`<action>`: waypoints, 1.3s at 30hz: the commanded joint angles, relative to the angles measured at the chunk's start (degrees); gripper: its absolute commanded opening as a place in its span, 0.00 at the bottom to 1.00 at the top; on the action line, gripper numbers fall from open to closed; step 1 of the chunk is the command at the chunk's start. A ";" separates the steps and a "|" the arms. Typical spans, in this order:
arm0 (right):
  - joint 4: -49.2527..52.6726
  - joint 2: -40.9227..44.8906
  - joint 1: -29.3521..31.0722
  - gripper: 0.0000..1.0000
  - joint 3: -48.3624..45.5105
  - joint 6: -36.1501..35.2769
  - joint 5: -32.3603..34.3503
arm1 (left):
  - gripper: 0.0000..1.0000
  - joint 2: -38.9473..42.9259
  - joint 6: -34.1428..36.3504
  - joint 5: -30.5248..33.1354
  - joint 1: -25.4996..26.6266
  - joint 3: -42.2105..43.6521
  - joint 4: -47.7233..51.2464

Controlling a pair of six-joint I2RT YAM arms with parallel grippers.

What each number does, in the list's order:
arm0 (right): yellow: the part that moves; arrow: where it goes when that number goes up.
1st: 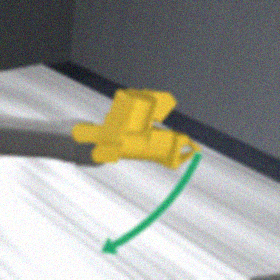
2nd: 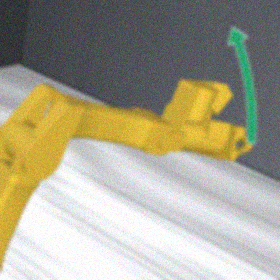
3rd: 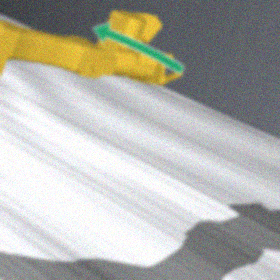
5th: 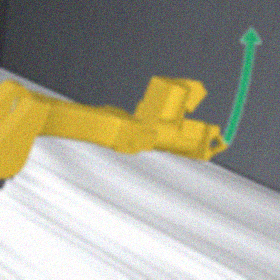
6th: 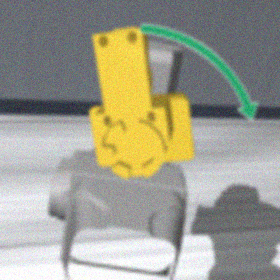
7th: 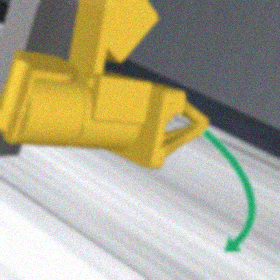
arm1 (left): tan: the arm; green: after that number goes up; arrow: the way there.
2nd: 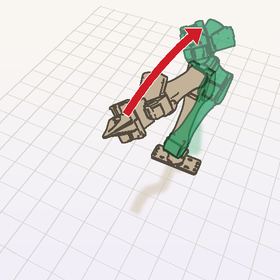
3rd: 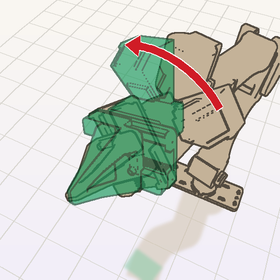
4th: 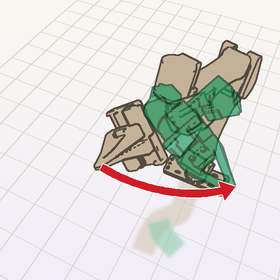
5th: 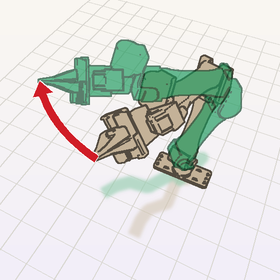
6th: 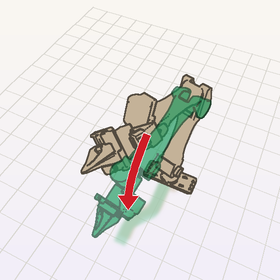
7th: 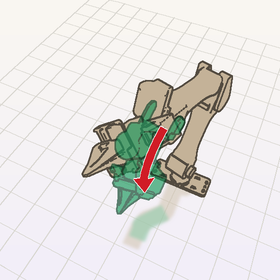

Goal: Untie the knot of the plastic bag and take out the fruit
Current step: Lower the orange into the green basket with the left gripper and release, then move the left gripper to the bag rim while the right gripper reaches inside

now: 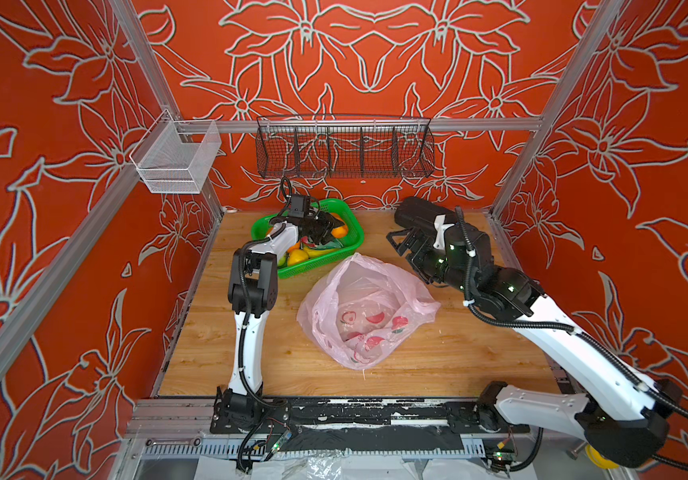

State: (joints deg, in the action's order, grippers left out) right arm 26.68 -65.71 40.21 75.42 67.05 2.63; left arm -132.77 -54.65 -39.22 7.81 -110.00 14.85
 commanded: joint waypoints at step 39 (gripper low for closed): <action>-0.28 2.59 0.60 0.83 -0.08 -25.12 -17.13 | 0.87 43.06 16.49 9.46 1.62 19.23 22.07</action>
State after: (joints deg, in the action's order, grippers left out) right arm 26.35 -61.58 40.27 72.86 48.27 -7.84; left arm -94.24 -41.71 -31.64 8.54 -93.69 30.39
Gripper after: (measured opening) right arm 0.838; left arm 0.866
